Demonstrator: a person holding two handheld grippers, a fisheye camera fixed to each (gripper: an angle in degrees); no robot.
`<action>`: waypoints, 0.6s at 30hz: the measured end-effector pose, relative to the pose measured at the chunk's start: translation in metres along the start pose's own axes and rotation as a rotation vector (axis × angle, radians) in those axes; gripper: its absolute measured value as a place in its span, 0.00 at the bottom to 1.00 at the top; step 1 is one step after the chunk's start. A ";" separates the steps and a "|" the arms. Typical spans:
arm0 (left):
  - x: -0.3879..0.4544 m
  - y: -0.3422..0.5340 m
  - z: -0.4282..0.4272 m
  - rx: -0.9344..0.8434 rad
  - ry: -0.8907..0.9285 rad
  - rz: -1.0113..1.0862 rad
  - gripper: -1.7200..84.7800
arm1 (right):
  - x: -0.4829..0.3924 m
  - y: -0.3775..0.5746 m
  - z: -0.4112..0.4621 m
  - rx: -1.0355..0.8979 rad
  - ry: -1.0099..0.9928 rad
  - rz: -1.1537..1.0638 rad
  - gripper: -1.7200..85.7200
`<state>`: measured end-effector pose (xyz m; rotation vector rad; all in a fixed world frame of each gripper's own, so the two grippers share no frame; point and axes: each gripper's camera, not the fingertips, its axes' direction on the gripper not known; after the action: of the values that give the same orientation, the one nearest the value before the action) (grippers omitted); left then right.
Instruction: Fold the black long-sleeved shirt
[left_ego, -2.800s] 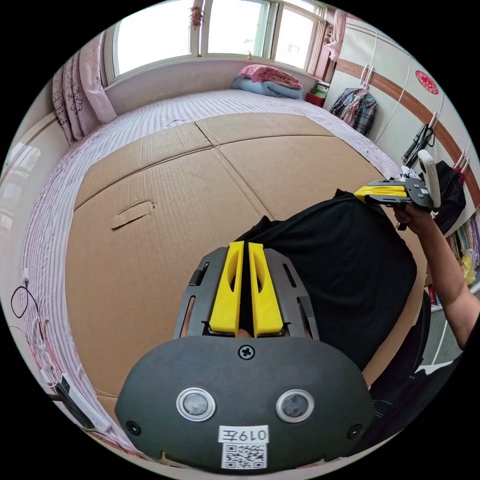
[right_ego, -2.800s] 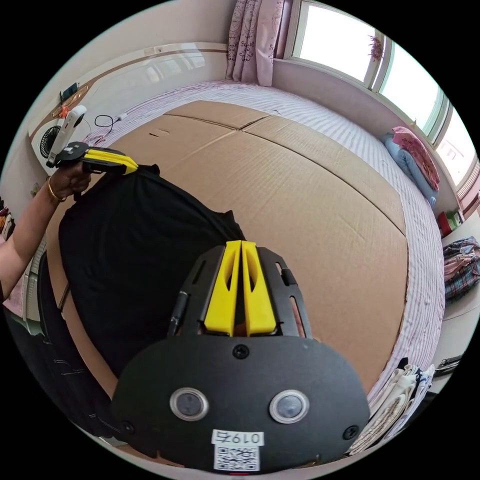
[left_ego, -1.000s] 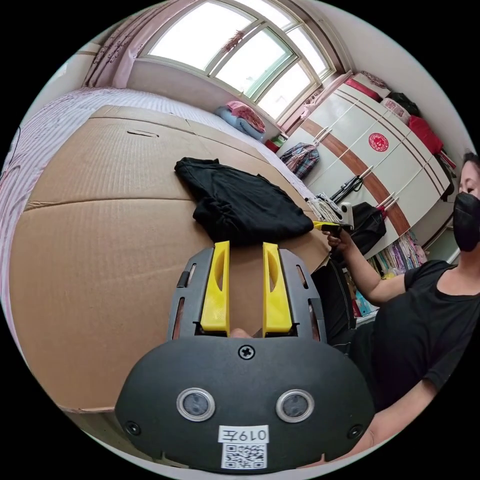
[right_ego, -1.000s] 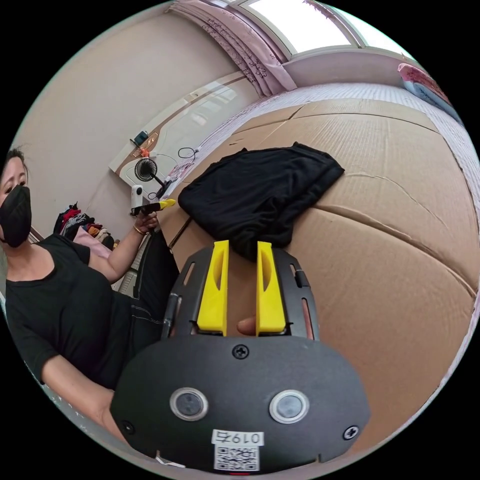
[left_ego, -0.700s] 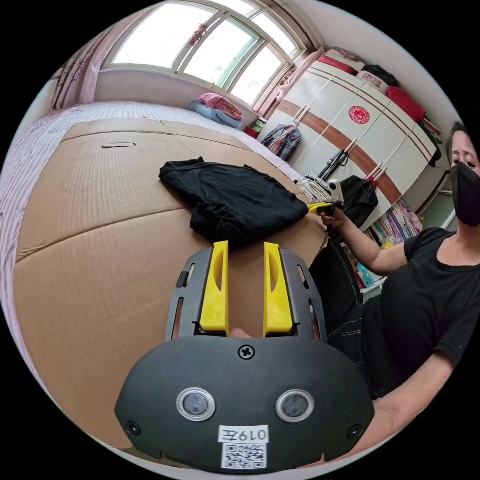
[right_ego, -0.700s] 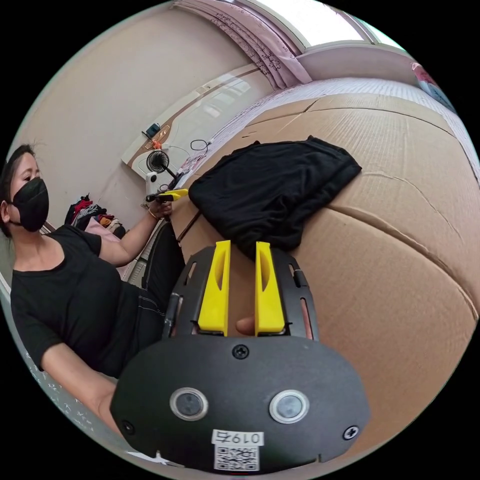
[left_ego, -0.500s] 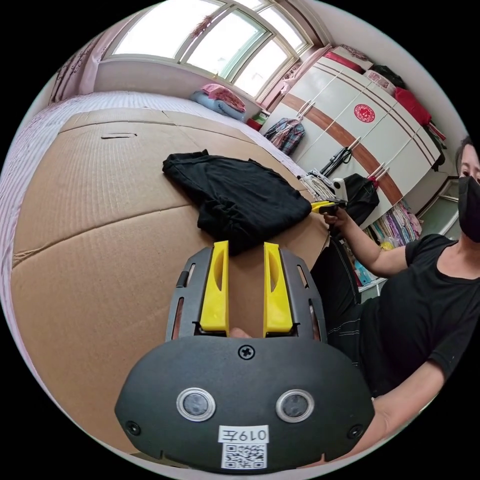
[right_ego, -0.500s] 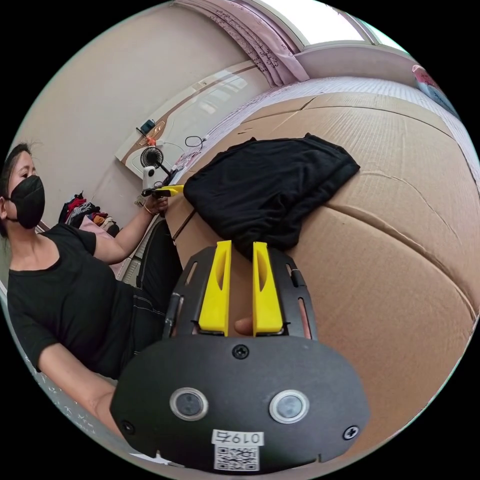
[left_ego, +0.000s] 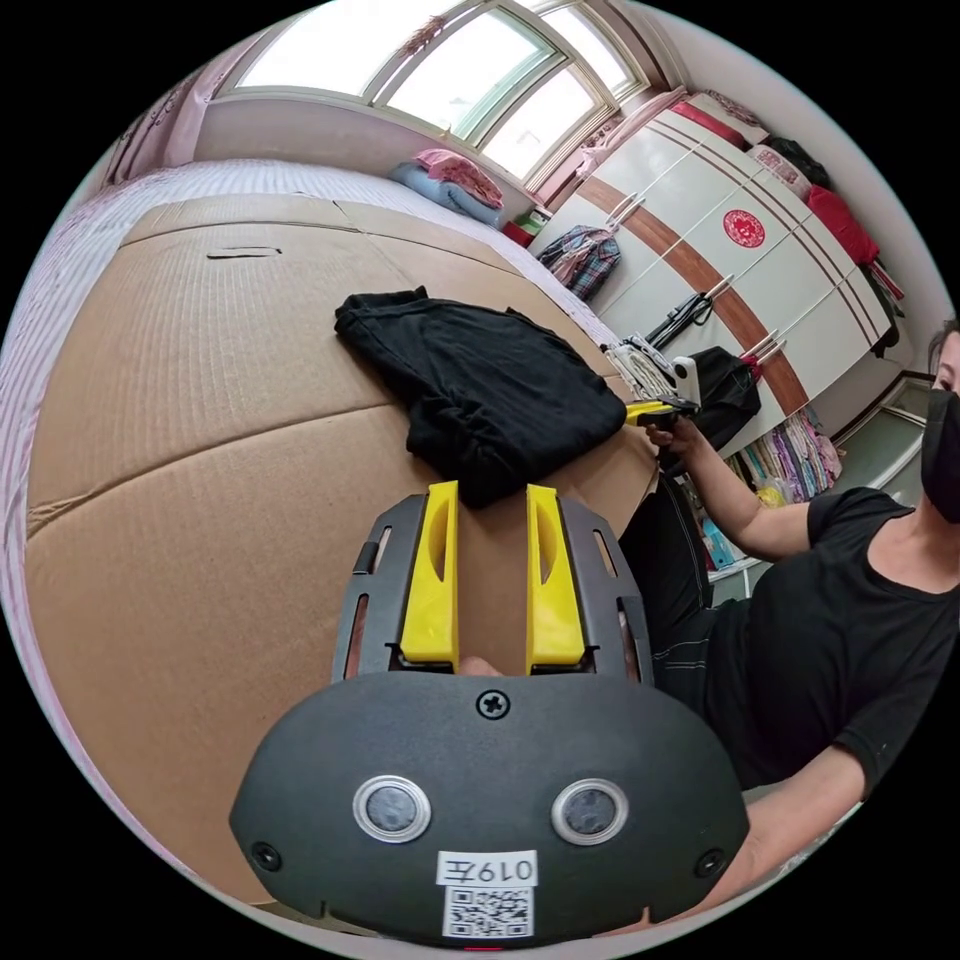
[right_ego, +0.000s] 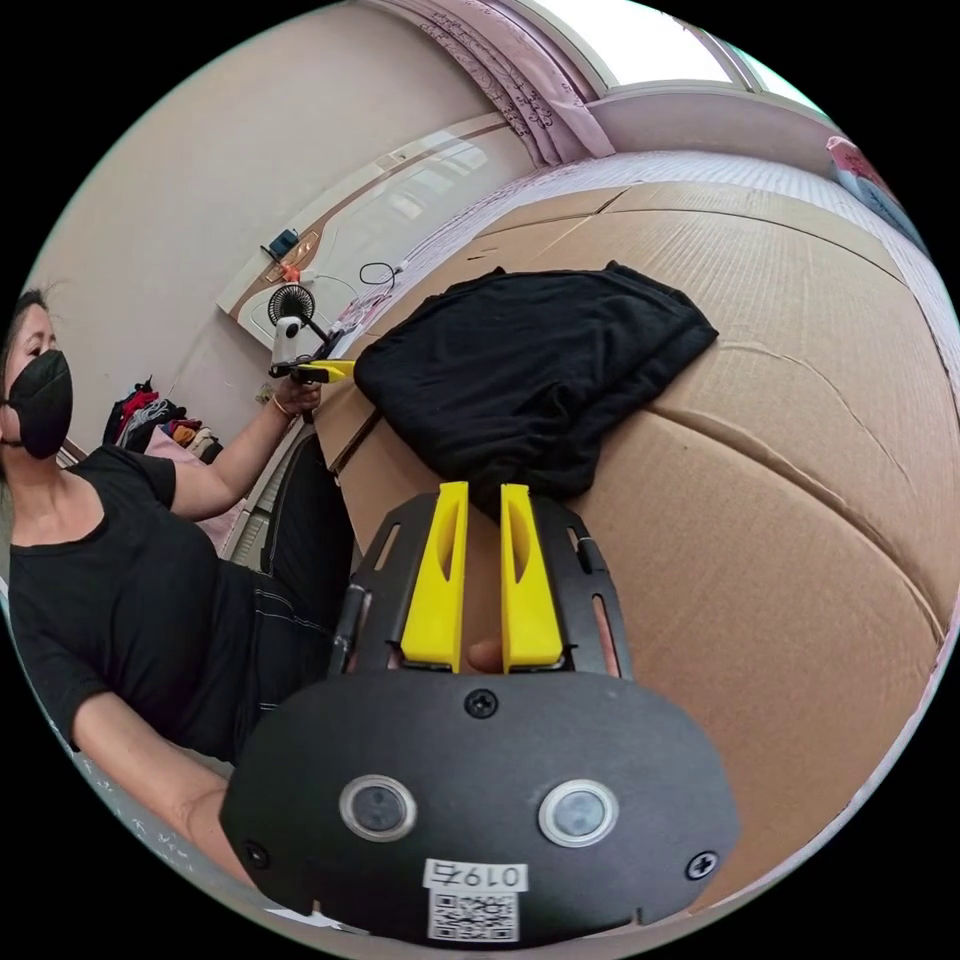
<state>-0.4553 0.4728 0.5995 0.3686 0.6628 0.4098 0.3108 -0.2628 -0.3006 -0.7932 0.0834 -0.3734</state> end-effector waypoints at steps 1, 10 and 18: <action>-0.002 -0.001 0.003 -0.007 -0.002 -0.004 0.12 | 0.000 -0.002 -0.001 -0.002 0.006 -0.004 0.08; -0.009 -0.021 0.024 -0.042 -0.083 -0.046 0.12 | 0.005 -0.015 -0.008 -0.002 0.029 -0.015 0.08; -0.046 -0.045 0.070 -0.130 0.003 0.031 0.11 | 0.020 -0.028 -0.019 -0.006 0.013 -0.012 0.08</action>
<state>-0.4312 0.3984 0.6536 0.2556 0.6308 0.4806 0.3175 -0.3006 -0.2930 -0.7971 0.0924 -0.3898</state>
